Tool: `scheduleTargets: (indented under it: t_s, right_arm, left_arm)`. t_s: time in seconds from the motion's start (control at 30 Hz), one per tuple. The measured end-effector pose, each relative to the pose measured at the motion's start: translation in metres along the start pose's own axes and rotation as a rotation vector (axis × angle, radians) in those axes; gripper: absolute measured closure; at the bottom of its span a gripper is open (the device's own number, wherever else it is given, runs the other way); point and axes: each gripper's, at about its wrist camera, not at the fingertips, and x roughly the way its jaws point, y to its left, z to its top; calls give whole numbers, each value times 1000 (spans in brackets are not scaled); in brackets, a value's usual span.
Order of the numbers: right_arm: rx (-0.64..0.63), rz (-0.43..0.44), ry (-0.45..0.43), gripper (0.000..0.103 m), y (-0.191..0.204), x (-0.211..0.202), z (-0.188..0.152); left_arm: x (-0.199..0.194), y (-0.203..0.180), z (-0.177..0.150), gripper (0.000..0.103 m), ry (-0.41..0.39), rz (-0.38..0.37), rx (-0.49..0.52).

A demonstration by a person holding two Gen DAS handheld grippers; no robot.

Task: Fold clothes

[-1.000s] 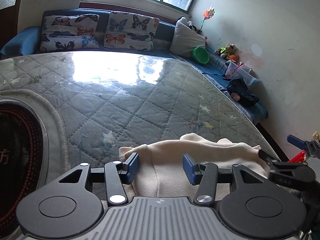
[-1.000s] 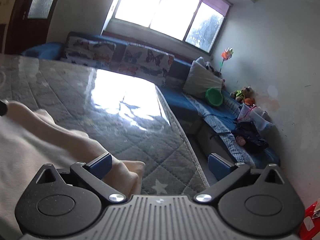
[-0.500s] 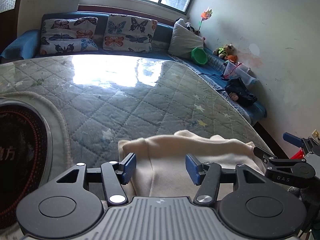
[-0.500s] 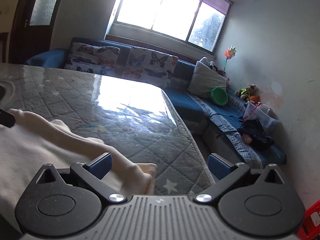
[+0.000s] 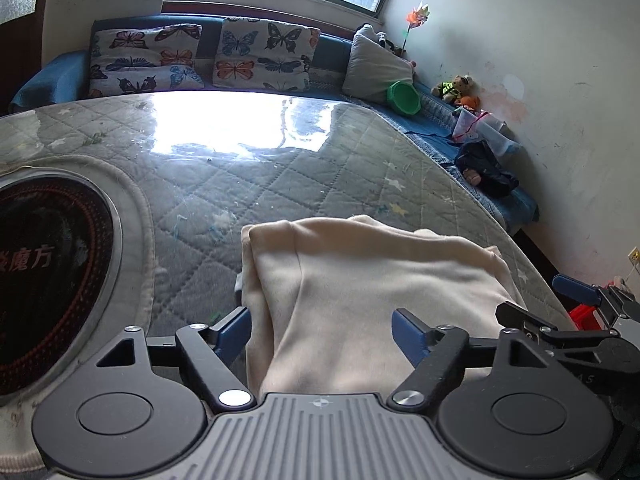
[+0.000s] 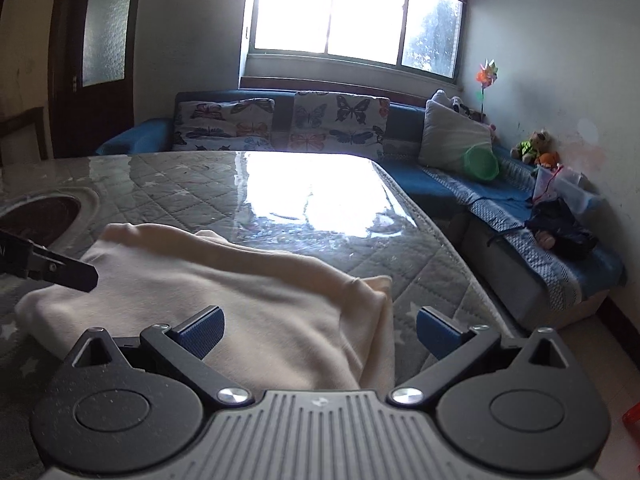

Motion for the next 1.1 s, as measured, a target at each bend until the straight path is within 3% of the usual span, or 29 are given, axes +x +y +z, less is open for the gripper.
scheduleTargets:
  t_s: [0.3, 0.5, 1.1]
  right_arm:
    - [61, 48, 14, 0, 3, -25, -14]
    - [75, 83, 18, 0, 11, -41, -22]
    - [61, 84, 40, 0, 36, -64, -38]
  left_arm:
    - [-20, -12, -16, 0, -14, 10, 35]
    - [-31, -12, -27, 0, -9, 29, 30]
    - [-51, -11, -57, 0, 24, 45, 29]
